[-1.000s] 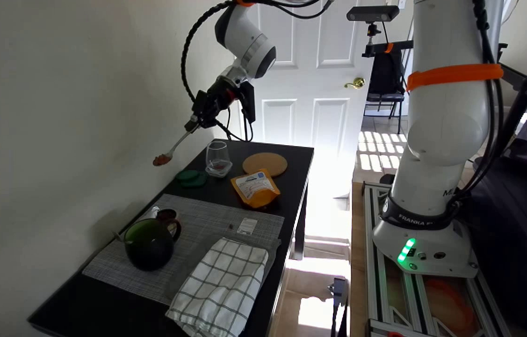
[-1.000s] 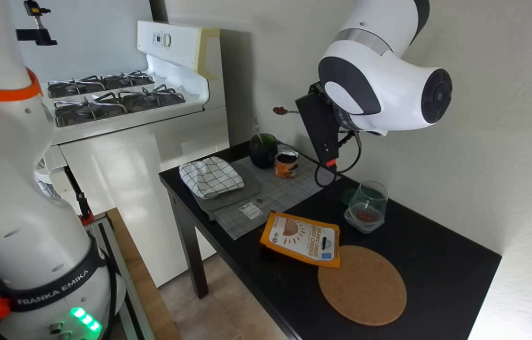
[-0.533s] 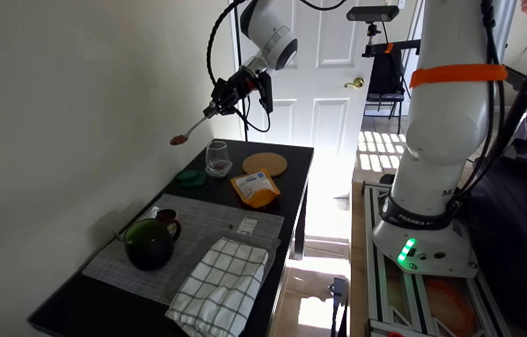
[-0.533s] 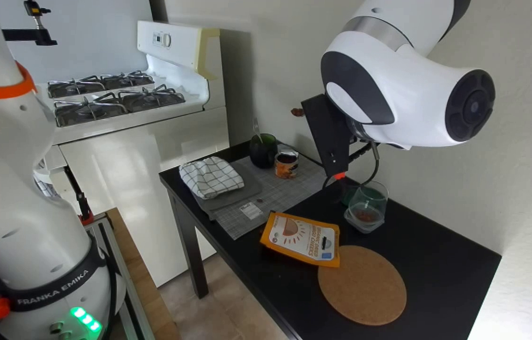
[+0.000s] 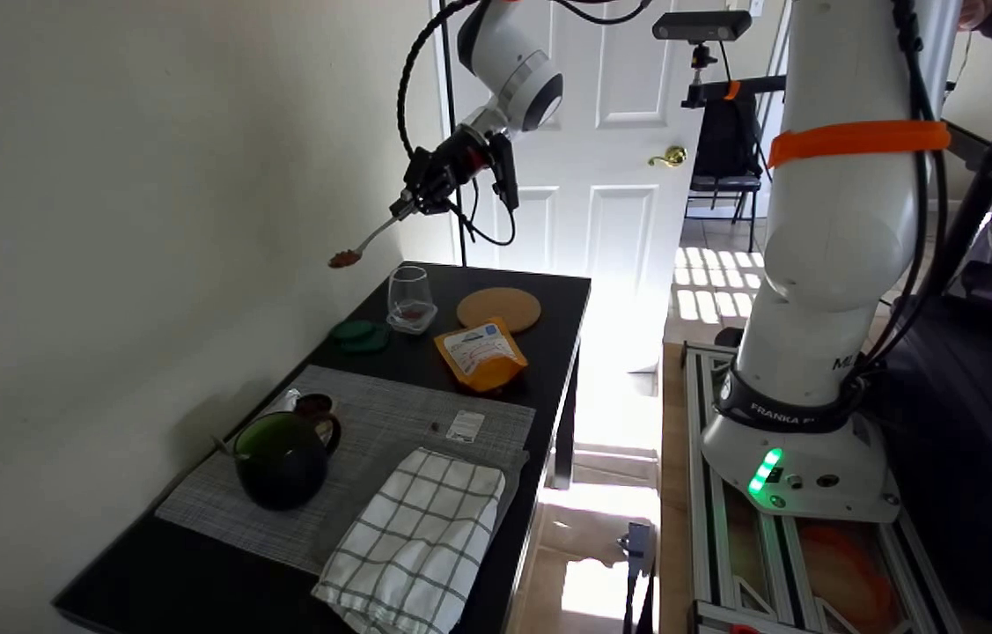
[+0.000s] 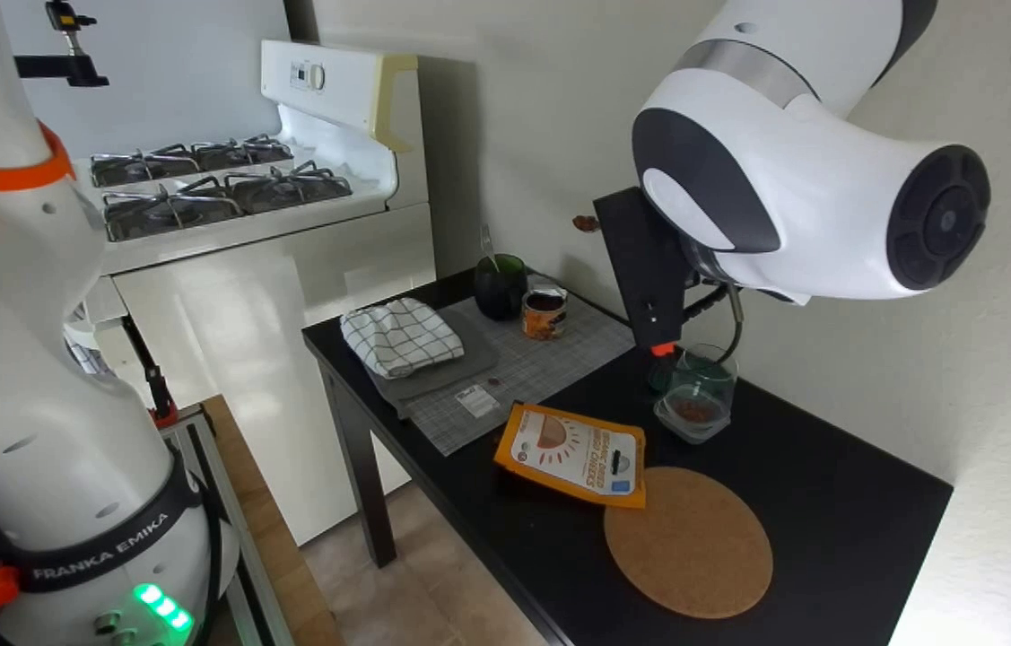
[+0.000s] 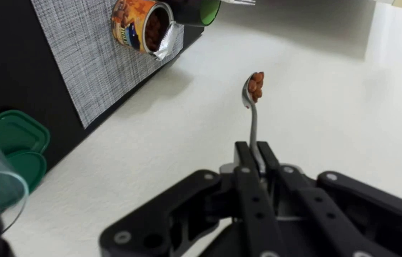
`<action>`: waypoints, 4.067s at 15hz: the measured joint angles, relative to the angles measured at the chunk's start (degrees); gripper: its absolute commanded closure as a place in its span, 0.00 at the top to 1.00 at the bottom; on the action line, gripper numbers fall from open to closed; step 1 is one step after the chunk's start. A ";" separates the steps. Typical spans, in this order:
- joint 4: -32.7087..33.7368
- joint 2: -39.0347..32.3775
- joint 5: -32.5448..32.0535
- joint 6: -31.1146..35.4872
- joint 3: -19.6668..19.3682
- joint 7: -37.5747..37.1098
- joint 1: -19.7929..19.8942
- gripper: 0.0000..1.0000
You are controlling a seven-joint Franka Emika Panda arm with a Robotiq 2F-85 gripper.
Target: Put the spoon in the can then remove some contents from the can and put them in the glass cup on the right.
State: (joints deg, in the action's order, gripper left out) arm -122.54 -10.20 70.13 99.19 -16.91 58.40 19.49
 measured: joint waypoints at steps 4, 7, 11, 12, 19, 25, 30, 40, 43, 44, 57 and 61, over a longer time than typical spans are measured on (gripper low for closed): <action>2.92 -1.48 -0.92 -0.45 -3.27 -2.86 2.84 0.02; 5.54 -2.89 -1.24 -1.77 -5.34 -4.66 5.64 0.02; 8.83 -5.93 -1.35 -2.54 -6.55 -6.85 8.47 0.02; 9.54 -6.78 -1.35 -2.54 -6.56 -7.42 8.80 0.02; 13.78 -12.22 -1.33 -1.22 -5.90 -12.35 8.94 0.02; 16.35 -15.32 -1.33 0.28 -4.89 -16.06 8.92 0.02; 17.48 -17.22 -1.34 3.00 -4.37 -18.32 8.92 0.02; 19.03 -18.16 -5.95 5.47 -4.27 -22.09 8.92 0.02; 19.09 -17.82 -6.58 7.47 -3.64 -22.25 8.69 0.02; 19.09 -17.68 -6.81 8.20 -3.37 -22.25 8.42 0.02; 18.31 -15.36 -14.97 14.82 -0.67 -24.05 5.06 0.02; 17.65 -14.19 -18.58 17.54 -0.40 -25.54 4.51 0.02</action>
State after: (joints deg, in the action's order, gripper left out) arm -104.90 -24.39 51.55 116.74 -17.31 32.86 23.99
